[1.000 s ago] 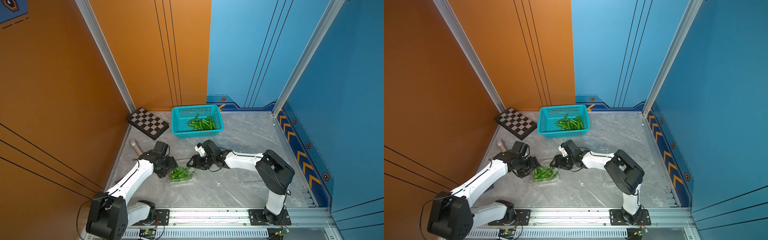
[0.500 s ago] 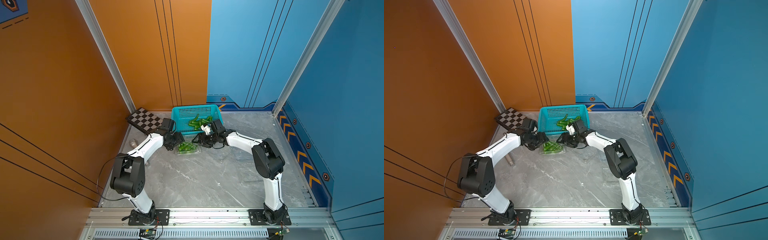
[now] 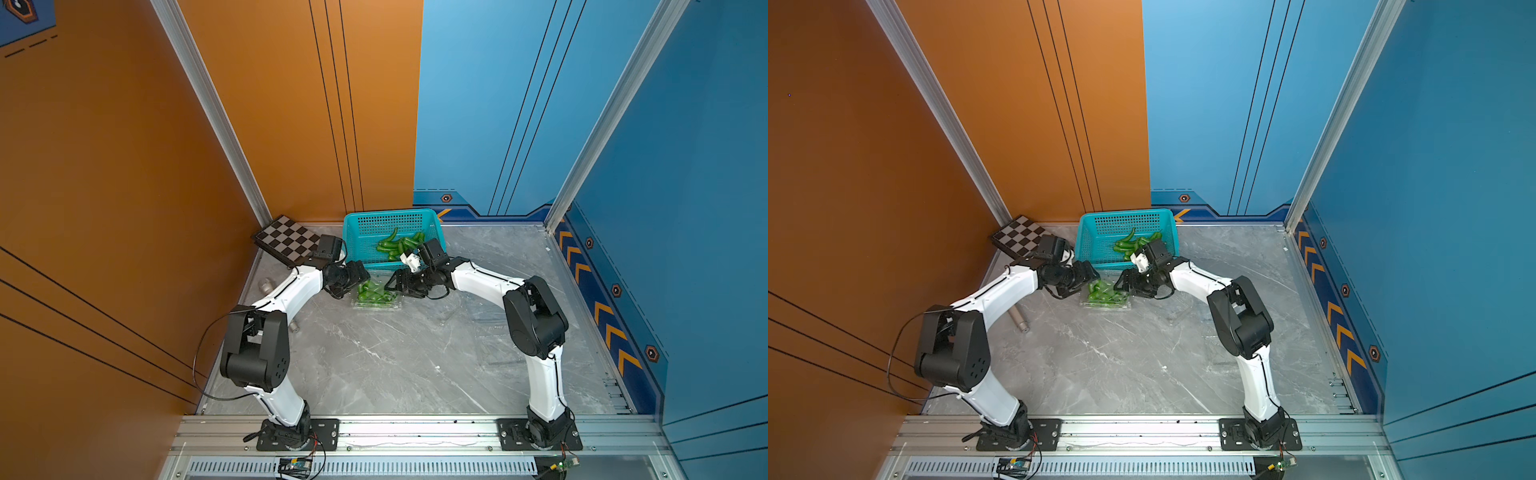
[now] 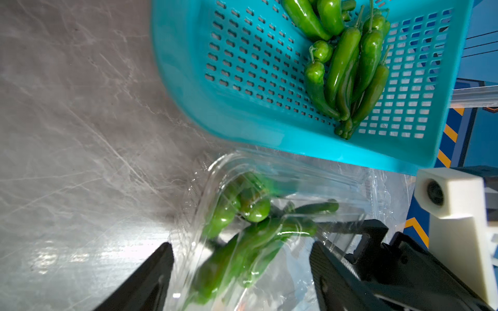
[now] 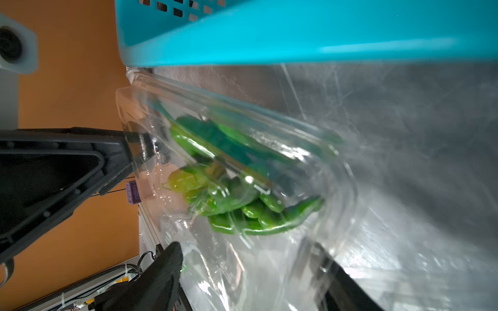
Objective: Take small green peppers out of containers
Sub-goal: Move the packing box to the center of the board.
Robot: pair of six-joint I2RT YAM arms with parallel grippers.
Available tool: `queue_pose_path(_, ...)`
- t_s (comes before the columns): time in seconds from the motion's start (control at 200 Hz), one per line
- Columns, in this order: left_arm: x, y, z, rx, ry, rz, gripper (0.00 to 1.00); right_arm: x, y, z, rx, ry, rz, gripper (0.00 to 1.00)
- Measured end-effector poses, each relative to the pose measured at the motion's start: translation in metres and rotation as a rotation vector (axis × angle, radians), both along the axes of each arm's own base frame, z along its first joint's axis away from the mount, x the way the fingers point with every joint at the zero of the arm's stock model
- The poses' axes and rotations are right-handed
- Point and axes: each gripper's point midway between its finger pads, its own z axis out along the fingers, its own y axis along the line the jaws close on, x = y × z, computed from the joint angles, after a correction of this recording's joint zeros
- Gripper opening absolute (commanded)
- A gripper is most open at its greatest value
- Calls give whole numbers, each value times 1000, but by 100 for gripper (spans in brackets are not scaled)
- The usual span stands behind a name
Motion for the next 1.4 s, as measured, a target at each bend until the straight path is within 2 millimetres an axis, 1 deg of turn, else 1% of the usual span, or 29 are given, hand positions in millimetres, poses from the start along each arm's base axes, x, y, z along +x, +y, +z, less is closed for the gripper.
queue_pose_path(0.085,-3,2,-5,-6,10,2,82,0,-1,-1,-2,2,0,76)
queue_pose_path(0.21,-19,5,-23,-11,61,3,82,-1,0,-2,-4,7,1,76)
queue_pose_path(0.245,-23,6,-28,-13,76,4,85,-1,0,-3,-5,9,1,76)
queue_pose_path(0.285,-28,7,-31,-17,90,6,85,-3,0,-4,-7,13,2,77)
queue_pose_path(0.3,-30,7,-33,-18,96,9,90,-3,0,-5,-9,15,2,78)
queue_pose_path(0.335,-34,8,-34,-19,101,10,94,-5,-1,-8,-13,21,3,78)
queue_pose_path(0.425,-37,11,-27,-25,90,19,100,-12,-3,-16,-33,39,9,80)
queue_pose_path(0.546,-33,22,-9,-33,38,45,99,-20,-6,-24,-81,42,29,83)
queue_pose_path(0.641,-32,32,5,-42,0,69,99,-26,-11,-24,-132,15,44,84)
queue_pose_path(0.706,-35,38,9,-49,-21,84,99,-31,-15,-19,-165,-22,50,84)
queue_pose_path(0.766,-44,44,6,-52,-14,102,99,-35,-19,-10,-191,-68,56,84)
queue_pose_path(0.836,-55,51,0,-56,4,126,100,-37,-23,7,-210,-141,57,85)
queue_pose_path(0.876,-62,53,-4,-61,18,139,99,-37,-24,21,-212,-189,55,85)
queue_pose_path(0.936,-71,57,-10,-69,35,158,93,-36,-25,40,-209,-251,50,85)
queue_pose_path(0.971,-76,58,-12,-78,46,167,92,-35,-26,50,-207,-282,46,85)
queue_pose_path(1.006,-81,58,-15,-89,56,178,91,-33,-28,58,-209,-306,34,85)
queue_pose_path(1.061,-89,59,-18,-109,70,194,89,-31,-31,65,-216,-329,16,85)
queue_pose_path(1.171,-107,66,-28,-138,94,233,87,-25,-37,63,-230,-322,-21,84)
queue_pose_path(1.186,-109,66,-29,-143,95,238,83,-24,-37,62,-231,-317,-25,84)
queue_pose_path(1.231,-116,69,-34,-163,103,258,82,-22,-38,59,-233,-301,-38,84)
queue_pose_path(1.321,-124,74,-42,-197,114,287,82,-19,-38,49,-232,-268,-57,84)
queue_pose_path(1.401,-124,73,-45,-215,117,286,81,-17,-34,42,-214,-233,-68,84)
